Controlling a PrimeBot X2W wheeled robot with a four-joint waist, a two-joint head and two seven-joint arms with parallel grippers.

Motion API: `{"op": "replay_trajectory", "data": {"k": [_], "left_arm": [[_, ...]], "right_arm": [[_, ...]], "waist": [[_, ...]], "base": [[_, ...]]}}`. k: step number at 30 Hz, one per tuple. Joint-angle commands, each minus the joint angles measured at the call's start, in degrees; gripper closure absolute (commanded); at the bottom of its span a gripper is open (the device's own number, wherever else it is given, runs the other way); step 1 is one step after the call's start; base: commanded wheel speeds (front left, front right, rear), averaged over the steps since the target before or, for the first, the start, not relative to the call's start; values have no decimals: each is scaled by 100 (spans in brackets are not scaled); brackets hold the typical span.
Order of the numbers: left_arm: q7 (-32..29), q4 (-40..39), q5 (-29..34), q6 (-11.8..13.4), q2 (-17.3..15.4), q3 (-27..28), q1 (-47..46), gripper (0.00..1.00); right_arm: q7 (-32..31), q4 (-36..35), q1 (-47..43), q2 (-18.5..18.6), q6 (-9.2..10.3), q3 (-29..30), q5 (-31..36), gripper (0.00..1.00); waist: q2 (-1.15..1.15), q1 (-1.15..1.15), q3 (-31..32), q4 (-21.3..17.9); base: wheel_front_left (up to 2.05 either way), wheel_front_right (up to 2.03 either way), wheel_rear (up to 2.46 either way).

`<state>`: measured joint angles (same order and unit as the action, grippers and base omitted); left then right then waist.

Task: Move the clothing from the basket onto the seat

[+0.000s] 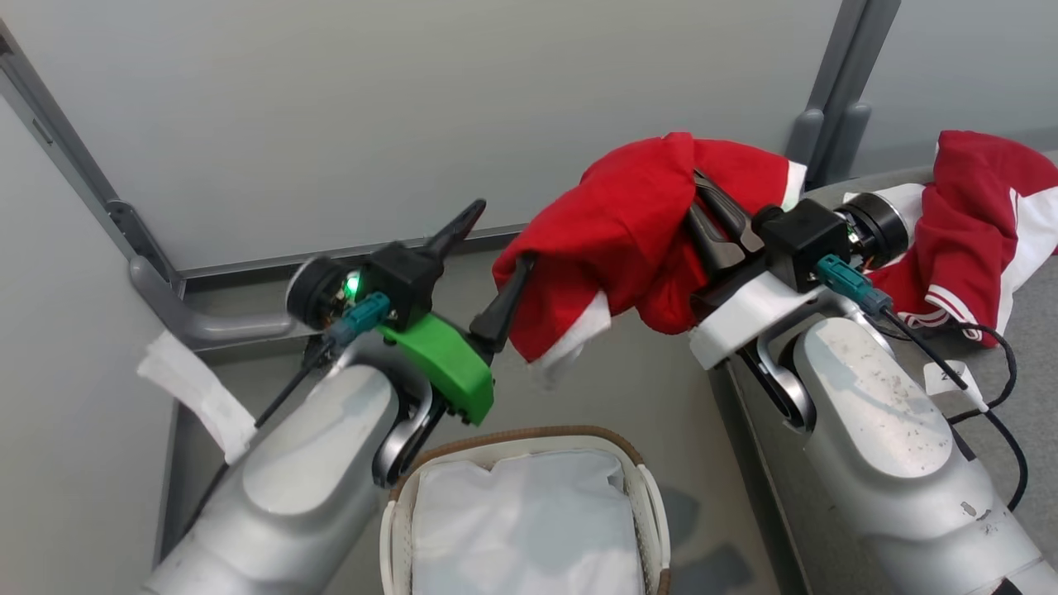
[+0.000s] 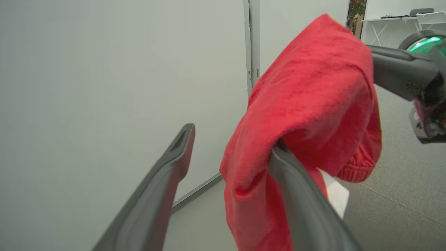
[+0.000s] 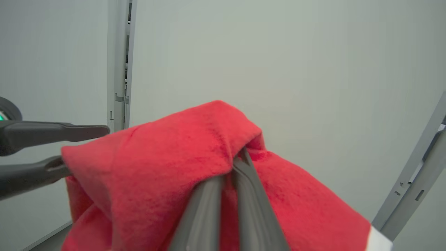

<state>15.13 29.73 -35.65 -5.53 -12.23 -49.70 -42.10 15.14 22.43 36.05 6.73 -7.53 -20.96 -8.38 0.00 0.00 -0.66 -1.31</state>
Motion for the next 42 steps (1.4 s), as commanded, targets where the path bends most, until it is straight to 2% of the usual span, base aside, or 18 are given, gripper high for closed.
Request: {"op": "replay_trajectory", "data": {"k": [1, 10, 24, 29, 33, 42], "left_arm": [[2, -58, 40, 31, 17, 131, 295, 0], [3, -235, 500, -8, 338, 840, 1464, 0], [2, -450, 1115, -151, 718, 1690, 2243, 0], [2, -535, 1262, -180, 798, 1834, 2365, 0], [2, -573, 1358, -192, 836, 1899, 2407, 0], [2, -471, 1392, -204, 865, 1775, 2327, 0]], "right_arm": [[1, -37, -113, 21, 8, 74, 32, 100], [1, -107, -337, 67, 8, 333, 94, 100], [1, -118, -473, 82, 8, 492, 125, 100], [1, -111, -498, 90, 8, 516, 139, 100], [1, -123, -491, 84, 8, 497, 147, 100], [1, -148, -522, 100, 8, 599, 136, 100]], "waist": [[0, 0, 7, 2], [0, 0, 5, -4], [0, 0, -22, -215], [0, 0, -58, -524], [0, 0, -146, -914], [0, 0, -386, -1716]], "base": [[0, 0, 0], [0, 0, 0], [0, 0, 0], [0, 0, 0], [0, 0, 0], [0, 0, 0]]}}
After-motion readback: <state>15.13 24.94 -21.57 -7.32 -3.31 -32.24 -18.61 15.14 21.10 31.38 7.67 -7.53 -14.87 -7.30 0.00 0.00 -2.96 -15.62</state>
